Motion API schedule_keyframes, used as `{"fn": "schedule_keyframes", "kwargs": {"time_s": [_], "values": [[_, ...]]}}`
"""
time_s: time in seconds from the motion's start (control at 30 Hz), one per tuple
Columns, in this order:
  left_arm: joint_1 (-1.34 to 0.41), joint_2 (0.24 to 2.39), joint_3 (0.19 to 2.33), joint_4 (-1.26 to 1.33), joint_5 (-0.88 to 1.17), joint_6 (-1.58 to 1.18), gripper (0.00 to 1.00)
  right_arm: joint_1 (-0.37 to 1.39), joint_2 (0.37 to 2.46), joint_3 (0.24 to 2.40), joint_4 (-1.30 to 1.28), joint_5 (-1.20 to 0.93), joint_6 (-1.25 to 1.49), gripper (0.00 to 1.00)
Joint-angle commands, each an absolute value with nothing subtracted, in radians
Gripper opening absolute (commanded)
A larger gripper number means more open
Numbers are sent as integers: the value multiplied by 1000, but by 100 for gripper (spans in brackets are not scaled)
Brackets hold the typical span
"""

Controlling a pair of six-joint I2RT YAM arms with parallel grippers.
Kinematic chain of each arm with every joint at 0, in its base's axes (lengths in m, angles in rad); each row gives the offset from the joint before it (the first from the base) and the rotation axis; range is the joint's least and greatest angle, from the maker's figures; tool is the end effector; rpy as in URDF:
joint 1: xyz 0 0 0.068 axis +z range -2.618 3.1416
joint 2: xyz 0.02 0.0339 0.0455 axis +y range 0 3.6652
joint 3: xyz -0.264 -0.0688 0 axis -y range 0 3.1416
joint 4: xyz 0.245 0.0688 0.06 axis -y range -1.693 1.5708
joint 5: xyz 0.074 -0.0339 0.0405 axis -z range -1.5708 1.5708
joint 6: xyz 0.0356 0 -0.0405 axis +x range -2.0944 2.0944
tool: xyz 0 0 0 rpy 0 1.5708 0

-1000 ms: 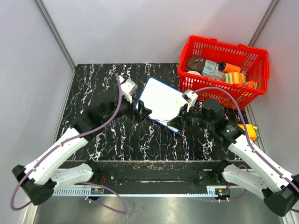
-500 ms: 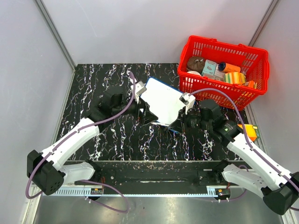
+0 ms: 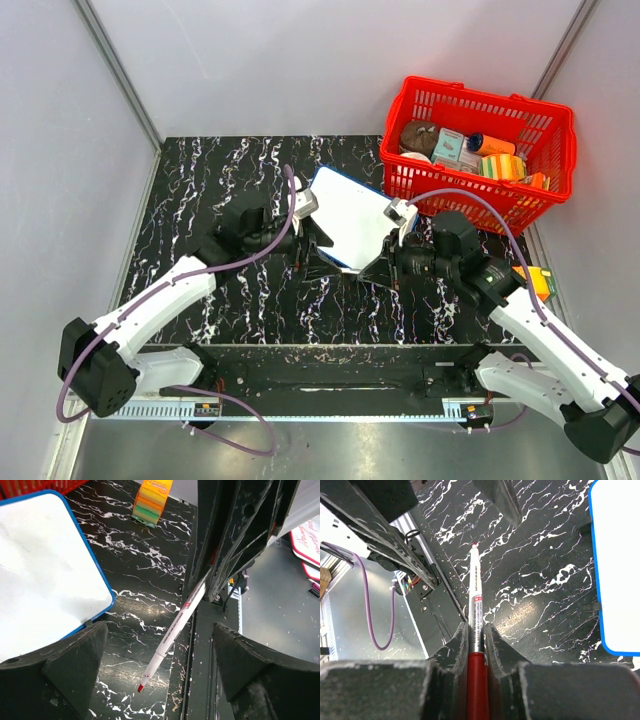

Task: Write a sentence on the whiteboard
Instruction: Pass from the right arm to the left

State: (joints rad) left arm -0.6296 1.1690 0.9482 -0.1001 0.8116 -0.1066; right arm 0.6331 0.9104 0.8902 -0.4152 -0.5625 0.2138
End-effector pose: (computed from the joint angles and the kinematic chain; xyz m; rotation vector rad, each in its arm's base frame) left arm 0.1969 -0.1754 0.3303 1.0585 1.6806 -1.2529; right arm 0.1489 0.1328 0.3331 -0.8052 1.9486 1.0895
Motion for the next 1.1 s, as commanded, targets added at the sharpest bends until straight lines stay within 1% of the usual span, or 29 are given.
{"fn": "schedule_keyframes", "kwargs": {"time_s": [0.0,0.17,0.23,0.27,0.3,0.37,0.4,0.47,0.5,0.6,0.63,0.73,0.77,0.8,0.87,0.9,0.97,1.0,1.07], "values": [[-640,1183,917,-28,880,-110,86,638,873,919,-354,-568,222,0],[-653,1183,907,-28,902,-112,85,637,862,917,-327,-577,238,0],[-660,1184,907,-25,904,-110,82,637,864,920,-318,-578,242,0],[-661,1186,910,-25,904,-112,78,637,865,917,-311,-587,247,0],[-664,1187,910,-22,904,-113,70,638,867,917,-308,-592,252,0],[-666,1193,911,-18,907,-124,58,637,868,914,-295,-601,262,0],[-666,1196,919,-20,901,-133,36,637,867,914,-290,-603,264,0],[-666,1207,923,-18,916,-141,27,637,865,908,-276,-612,276,0],[-669,1212,926,-18,926,-141,18,637,865,905,-270,-617,281,0],[-672,1221,930,-18,931,-140,6,637,867,897,-249,-627,291,3],[-672,1220,930,-18,931,-140,0,637,865,897,-242,-629,298,4],[-673,1212,930,-18,927,-140,0,637,864,897,-238,-627,298,11],[-673,1209,928,-17,927,-138,0,638,864,897,-236,-630,298,19],[-672,1203,925,-18,927,-137,0,638,864,896,-233,-635,298,25],[-672,1200,927,-17,925,-137,0,637,861,893,-222,-652,301,31],[-673,1200,928,-18,925,-137,0,637,861,893,-219,-660,302,36],[-673,1200,928,-18,916,-141,0,637,864,890,-203,-672,310,38],[-675,1200,930,-17,917,-141,0,638,867,890,-204,-676,310,41],[-673,1198,930,-20,911,-141,0,637,877,888,-192,-696,321,42]]}}
